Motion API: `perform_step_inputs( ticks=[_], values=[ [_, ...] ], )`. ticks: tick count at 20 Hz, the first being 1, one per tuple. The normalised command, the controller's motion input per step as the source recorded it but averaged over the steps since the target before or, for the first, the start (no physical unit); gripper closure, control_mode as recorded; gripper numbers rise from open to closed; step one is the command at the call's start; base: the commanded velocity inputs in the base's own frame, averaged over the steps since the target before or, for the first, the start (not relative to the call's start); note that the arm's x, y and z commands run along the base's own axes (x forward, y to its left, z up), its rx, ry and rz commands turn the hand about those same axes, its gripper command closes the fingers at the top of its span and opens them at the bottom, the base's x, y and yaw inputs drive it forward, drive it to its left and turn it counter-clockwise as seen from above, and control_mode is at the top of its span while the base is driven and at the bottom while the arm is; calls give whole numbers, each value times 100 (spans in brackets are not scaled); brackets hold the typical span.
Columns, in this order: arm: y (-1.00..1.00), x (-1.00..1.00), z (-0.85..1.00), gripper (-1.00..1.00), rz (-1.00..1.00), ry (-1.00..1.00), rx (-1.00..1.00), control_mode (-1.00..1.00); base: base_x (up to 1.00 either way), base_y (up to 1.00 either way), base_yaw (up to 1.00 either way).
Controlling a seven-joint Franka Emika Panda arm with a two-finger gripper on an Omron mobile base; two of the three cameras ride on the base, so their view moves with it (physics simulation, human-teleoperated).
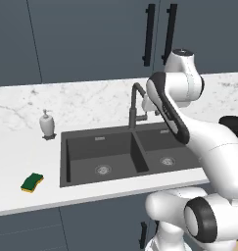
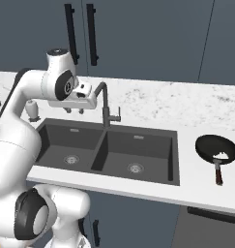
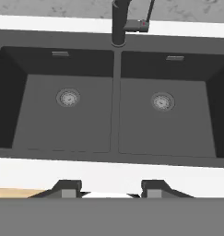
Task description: Pick the pan and sponge and place them into the sink. Then turn on the water.
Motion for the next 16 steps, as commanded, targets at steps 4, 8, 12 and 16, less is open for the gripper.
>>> perform_step_inputs(
  ticks=[4,8,12,16],
  values=[
    [-1,-20,0,-100,0,0,0,-100,0,0,0],
    [0,-84,0,-100,0,-6,0,-100,0,0,0],
    [0,-100,-4,-100,0,-1,-1,-100,0,0,0],
    [-4,-71,-13,-100,0,-1,-2,-100,0,0,0]
  ],
)
